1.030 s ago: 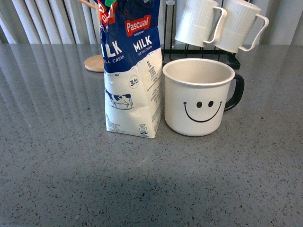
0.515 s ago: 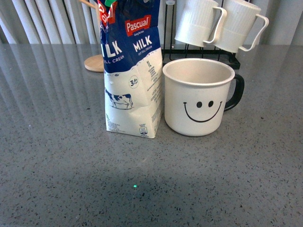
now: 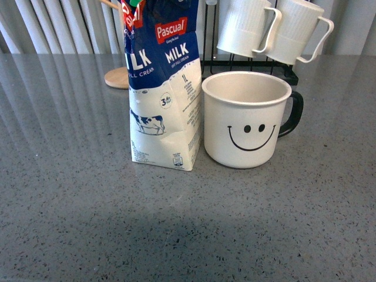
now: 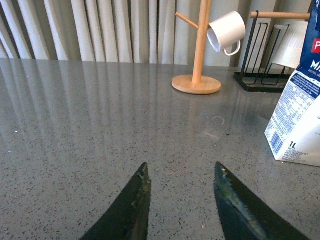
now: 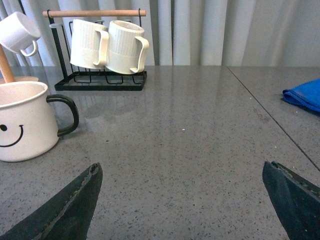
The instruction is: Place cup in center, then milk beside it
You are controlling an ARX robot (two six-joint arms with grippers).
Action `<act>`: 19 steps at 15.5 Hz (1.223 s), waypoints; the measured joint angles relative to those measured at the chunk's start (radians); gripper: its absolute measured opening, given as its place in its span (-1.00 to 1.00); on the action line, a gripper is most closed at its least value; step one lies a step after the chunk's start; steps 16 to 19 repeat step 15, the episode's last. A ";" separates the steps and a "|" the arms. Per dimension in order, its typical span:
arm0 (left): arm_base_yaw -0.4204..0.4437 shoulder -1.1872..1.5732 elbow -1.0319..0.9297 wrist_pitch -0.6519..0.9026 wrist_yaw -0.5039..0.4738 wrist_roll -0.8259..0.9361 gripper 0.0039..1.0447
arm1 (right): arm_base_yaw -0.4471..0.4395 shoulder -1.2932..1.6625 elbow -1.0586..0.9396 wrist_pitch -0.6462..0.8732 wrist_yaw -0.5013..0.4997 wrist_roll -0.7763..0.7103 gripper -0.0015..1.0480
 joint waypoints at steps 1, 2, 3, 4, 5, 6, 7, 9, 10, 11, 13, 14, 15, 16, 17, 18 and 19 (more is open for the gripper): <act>0.000 0.000 0.000 0.000 0.000 0.000 0.35 | 0.000 0.000 0.000 0.000 0.000 0.000 0.87; 0.000 0.000 0.000 0.000 0.000 0.000 0.87 | 0.000 0.000 0.000 0.000 0.000 0.000 0.87; 0.000 0.000 0.000 0.000 0.000 0.001 0.91 | 0.000 0.000 0.000 0.000 0.000 0.000 0.87; 0.000 0.000 0.000 0.000 0.000 0.002 0.92 | 0.000 0.000 0.000 0.000 0.000 0.000 0.87; 0.000 0.000 0.000 0.000 0.000 0.002 0.89 | 0.000 0.000 0.000 0.000 0.000 0.000 0.87; 0.000 0.000 0.000 0.000 0.000 0.001 0.87 | 0.000 0.000 0.000 0.000 0.000 0.000 0.87; 0.000 0.000 0.000 0.000 0.000 0.002 0.86 | 0.000 0.000 0.000 0.000 0.000 0.000 0.87; 0.000 0.000 0.000 0.000 0.000 0.002 0.87 | 0.000 0.000 0.000 0.000 0.000 0.000 0.87; 0.000 0.000 0.000 0.000 0.000 0.002 0.87 | 0.000 0.000 0.000 0.000 0.000 0.000 0.87; 0.000 0.000 0.000 0.000 0.000 0.002 0.88 | 0.000 0.000 0.000 0.000 0.000 0.000 0.87; 0.000 0.000 0.000 0.000 0.000 0.002 0.88 | 0.000 0.000 0.000 0.000 0.000 0.000 0.87; 0.000 0.000 0.000 0.000 0.000 0.002 0.88 | 0.000 0.000 0.000 0.000 0.000 0.000 0.87; 0.000 0.000 0.000 0.000 0.000 0.002 0.88 | 0.000 0.000 0.000 0.000 0.000 0.000 0.87; 0.000 0.000 0.000 0.000 0.000 0.002 0.88 | 0.000 0.000 0.000 0.000 0.000 0.000 0.87; 0.000 0.000 0.000 0.000 0.000 0.002 0.88 | 0.000 0.000 0.000 0.000 0.000 0.000 0.87; 0.000 0.000 0.000 0.000 0.000 0.002 0.88 | 0.000 0.000 0.000 0.000 0.000 0.000 0.87; 0.000 0.000 0.000 0.000 0.000 0.002 0.88 | 0.000 0.000 0.000 0.000 0.000 0.000 0.87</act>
